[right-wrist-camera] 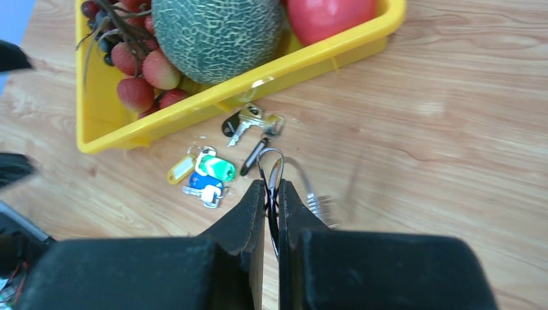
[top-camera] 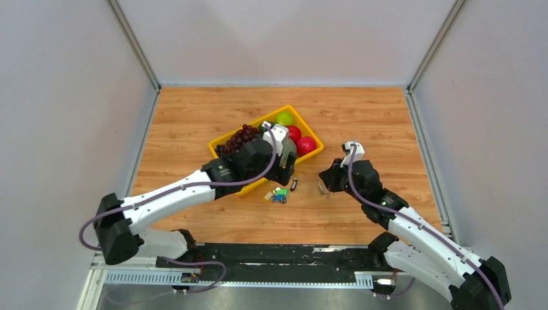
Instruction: Remove the keys from the keyring
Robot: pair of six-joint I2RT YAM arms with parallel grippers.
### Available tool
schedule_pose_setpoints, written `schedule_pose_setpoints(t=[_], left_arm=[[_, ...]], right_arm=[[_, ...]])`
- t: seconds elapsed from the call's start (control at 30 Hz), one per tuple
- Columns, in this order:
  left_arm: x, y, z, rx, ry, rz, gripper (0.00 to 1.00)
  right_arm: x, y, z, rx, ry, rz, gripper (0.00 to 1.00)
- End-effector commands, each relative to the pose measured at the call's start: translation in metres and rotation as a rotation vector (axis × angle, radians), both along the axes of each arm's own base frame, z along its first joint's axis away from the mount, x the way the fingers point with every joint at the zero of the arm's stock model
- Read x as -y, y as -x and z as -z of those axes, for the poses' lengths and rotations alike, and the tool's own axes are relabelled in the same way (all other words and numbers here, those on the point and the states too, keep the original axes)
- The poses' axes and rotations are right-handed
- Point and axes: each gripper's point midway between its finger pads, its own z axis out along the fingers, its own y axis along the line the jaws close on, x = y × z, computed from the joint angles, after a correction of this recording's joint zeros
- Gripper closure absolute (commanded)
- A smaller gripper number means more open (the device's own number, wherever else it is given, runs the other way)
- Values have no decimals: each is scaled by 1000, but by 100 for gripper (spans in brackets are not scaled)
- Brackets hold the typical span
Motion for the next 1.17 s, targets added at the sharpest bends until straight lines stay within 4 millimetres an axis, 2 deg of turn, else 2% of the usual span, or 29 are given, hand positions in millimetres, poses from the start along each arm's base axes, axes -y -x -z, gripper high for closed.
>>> schedule_pose_setpoints(t=[0.0, 0.03, 0.07, 0.1, 0.13, 0.2, 0.27, 0.3, 0.33, 0.43, 0.5, 0.57, 0.63, 0.7, 0.77, 0.8, 0.83, 0.87, 0.9, 0.97, 1.03, 1.13], left_arm=[[-36, -6, -45, 100, 59, -119, 0], [-42, -5, -41, 106, 54, -129, 0], [-49, -6, -45, 125, 63, -148, 0], [-53, -6, -39, 126, 57, -158, 0], [-57, -6, -43, 142, 73, -170, 0], [-65, -5, -36, 145, 65, -188, 0], [-69, -5, -36, 148, 65, -201, 0], [-70, -5, -36, 146, 67, -209, 0], [-74, -5, -37, 149, 60, -227, 0], [-84, -9, -40, 156, 56, -288, 0], [-93, -13, -48, 161, 73, -363, 0], [-106, -15, -68, 176, 106, -447, 0], [-124, -17, -91, 221, 111, -520, 0], [-147, -21, -123, 311, 121, -603, 0], [-169, -21, -159, 406, 144, -661, 0], [-178, -20, -175, 454, 130, -671, 0], [-193, -18, -199, 505, 179, -726, 0], [-201, -16, -210, 542, 163, -735, 0], [-212, -12, -229, 577, 217, -766, 0], [-223, -6, -251, 625, 261, -770, 0], [-227, -3, -264, 652, 281, -760, 0], [-227, -3, -267, 657, 240, -741, 0]], right_arm=[[-29, -12, -30, 61, -146, -61, 100], [-21, -20, -25, 57, -122, -11, 100], [-15, -27, -17, 42, -104, 31, 100], [-6, -35, -8, 20, -84, 82, 100], [5, -43, 2, -9, -59, 139, 97], [35, -61, 18, -62, 12, 281, 72], [66, -70, 25, -88, 101, 443, 22], [81, -73, 21, -87, 133, 529, 4], [90, -77, 11, -67, 164, 580, 0], [104, -81, -19, -23, 228, 619, 0], [109, -80, -50, 12, 216, 647, 0], [106, -79, -90, 73, 189, 610, 0], [108, -74, -135, 160, 137, 597, 0], [113, -66, -182, 265, 71, 597, 0], [117, -55, -233, 379, 48, 570, 0], [121, -50, -253, 421, 41, 570, 0], [125, -44, -270, 458, 37, 573, 0], [130, -39, -284, 490, 36, 578, 0], [134, -34, -296, 517, 36, 585, 0], [142, -26, -313, 555, 39, 606, 0], [146, -21, -323, 578, 40, 610, 0], [147, -20, -325, 582, 38, 613, 0]])
